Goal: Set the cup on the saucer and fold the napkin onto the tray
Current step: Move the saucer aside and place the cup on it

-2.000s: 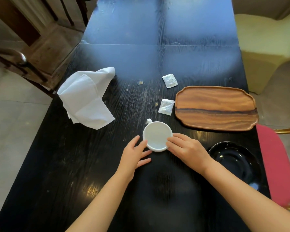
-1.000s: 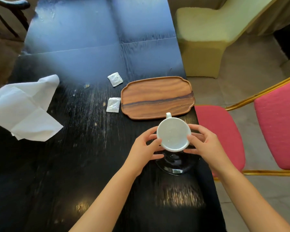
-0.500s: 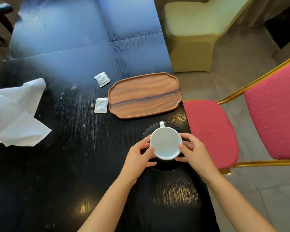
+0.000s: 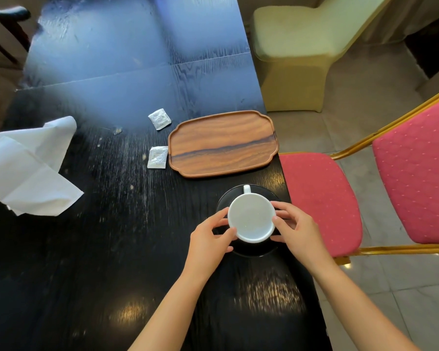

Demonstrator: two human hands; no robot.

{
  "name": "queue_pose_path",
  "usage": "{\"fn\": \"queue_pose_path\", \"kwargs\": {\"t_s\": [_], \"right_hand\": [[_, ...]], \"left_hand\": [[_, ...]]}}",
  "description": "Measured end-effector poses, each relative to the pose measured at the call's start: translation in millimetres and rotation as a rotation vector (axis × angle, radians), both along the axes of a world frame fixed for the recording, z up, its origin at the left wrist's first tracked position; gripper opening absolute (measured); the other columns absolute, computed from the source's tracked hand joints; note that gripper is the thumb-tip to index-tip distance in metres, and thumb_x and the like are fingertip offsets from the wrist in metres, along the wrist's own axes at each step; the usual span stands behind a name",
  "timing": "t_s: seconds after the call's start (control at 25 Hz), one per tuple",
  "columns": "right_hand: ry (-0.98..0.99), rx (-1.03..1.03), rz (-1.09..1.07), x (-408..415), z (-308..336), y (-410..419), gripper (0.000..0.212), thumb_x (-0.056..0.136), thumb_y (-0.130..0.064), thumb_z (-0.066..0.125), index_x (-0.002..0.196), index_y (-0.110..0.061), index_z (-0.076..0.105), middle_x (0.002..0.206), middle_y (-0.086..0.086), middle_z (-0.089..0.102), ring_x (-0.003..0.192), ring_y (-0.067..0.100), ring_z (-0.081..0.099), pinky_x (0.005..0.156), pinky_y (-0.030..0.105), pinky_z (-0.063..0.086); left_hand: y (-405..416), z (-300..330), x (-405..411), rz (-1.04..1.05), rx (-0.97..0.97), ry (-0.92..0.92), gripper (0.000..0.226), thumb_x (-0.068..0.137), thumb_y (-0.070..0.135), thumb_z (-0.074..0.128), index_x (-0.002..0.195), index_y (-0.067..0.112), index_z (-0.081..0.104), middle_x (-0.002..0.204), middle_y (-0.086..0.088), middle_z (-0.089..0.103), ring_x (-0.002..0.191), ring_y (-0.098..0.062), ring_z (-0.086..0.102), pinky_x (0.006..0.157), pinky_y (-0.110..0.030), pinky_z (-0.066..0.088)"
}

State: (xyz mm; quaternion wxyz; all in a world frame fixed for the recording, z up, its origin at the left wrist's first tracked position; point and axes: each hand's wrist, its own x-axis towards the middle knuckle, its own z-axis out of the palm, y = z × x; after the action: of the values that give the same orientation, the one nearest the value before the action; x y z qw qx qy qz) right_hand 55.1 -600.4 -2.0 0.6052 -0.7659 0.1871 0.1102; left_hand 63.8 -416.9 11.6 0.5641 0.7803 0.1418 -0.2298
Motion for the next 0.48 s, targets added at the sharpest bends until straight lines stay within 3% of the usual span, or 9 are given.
{"fn": "queue_pose_path", "kwargs": {"t_s": [0.48], "right_hand": [[0.006,-0.028,0.003,-0.2,0.5,0.6,0.029,0.09,-0.008,0.054,0.115,-0.023,0.06,0.101,0.002,0.065,0.091,0.012,0.064,0.061,0.021,0.057]], "left_hand": [[-0.7,-7.2,-5.4,0.011,0.005,-0.042,0.051,0.084,0.022,0.067,0.13,0.033,0.049,0.108,0.013,0.059,0.088,-0.009,0.064,0.064,-0.019,0.057]]}}
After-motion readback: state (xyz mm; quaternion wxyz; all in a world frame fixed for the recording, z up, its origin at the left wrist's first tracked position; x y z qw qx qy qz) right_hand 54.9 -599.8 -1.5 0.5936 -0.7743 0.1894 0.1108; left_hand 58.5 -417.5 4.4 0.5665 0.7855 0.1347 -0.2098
